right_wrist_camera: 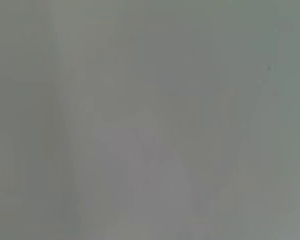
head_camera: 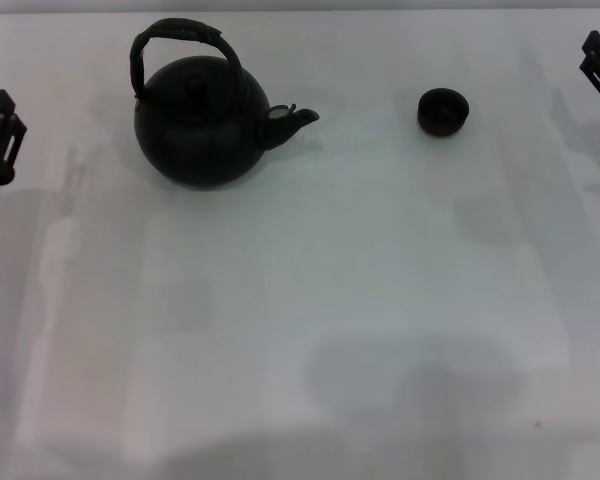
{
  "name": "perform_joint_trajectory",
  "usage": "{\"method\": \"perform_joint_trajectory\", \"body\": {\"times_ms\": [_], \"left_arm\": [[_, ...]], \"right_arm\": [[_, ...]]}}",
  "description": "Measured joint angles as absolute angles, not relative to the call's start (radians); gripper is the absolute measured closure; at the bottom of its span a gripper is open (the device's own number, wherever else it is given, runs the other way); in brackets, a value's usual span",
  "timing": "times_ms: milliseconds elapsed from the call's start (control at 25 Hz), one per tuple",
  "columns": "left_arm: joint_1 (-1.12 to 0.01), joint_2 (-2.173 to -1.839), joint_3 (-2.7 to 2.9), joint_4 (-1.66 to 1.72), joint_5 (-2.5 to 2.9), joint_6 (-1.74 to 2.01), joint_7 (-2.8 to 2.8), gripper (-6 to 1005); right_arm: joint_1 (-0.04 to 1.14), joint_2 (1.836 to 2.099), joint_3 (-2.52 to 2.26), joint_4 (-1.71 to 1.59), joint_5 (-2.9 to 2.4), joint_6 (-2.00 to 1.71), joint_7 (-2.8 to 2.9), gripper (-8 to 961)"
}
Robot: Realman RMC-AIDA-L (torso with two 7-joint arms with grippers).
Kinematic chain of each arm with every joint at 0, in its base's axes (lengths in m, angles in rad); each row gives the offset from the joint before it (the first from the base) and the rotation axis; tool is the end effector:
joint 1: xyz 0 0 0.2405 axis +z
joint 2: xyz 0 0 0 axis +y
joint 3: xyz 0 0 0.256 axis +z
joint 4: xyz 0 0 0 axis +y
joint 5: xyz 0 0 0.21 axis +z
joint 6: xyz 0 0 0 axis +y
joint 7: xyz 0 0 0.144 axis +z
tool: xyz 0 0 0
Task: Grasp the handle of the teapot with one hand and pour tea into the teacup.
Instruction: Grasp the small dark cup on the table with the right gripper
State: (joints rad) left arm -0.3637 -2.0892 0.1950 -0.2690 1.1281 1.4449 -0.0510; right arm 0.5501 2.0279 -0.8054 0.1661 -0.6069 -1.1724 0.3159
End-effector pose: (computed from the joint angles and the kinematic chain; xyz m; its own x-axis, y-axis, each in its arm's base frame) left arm -0.3423 0.2654 -0.0265 0.6555 -0.0789 0.7511 0.7530 -0.0085 -0.6580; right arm 0.3548 0.3329 -0.0056 0.6437 -0.0918 -0.7598 -0.7649 -0.1083 -0.6350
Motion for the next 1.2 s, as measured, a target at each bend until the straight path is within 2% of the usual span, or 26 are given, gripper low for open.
{"method": "perform_joint_trajectory", "body": {"times_ms": [800,1000,1200], "left_arm": [[-0.356,-2.089,0.195,-0.290,1.131,1.447,-0.051,168],[-0.356,-2.089,0.193,-0.290,1.129,1.447,-0.051,169],[-0.359,-2.089,0.186,-0.289,1.124,1.447,-0.051,169]], "right_arm": [[0.550,2.027,-0.816,0.144,-0.664,-1.147,0.415,128],[0.572,2.014,-0.852,-0.016,-0.932,-1.070,0.750,133],[0.612,2.003,-1.081,-0.280,-1.172,-0.916,1.204,138]]}}
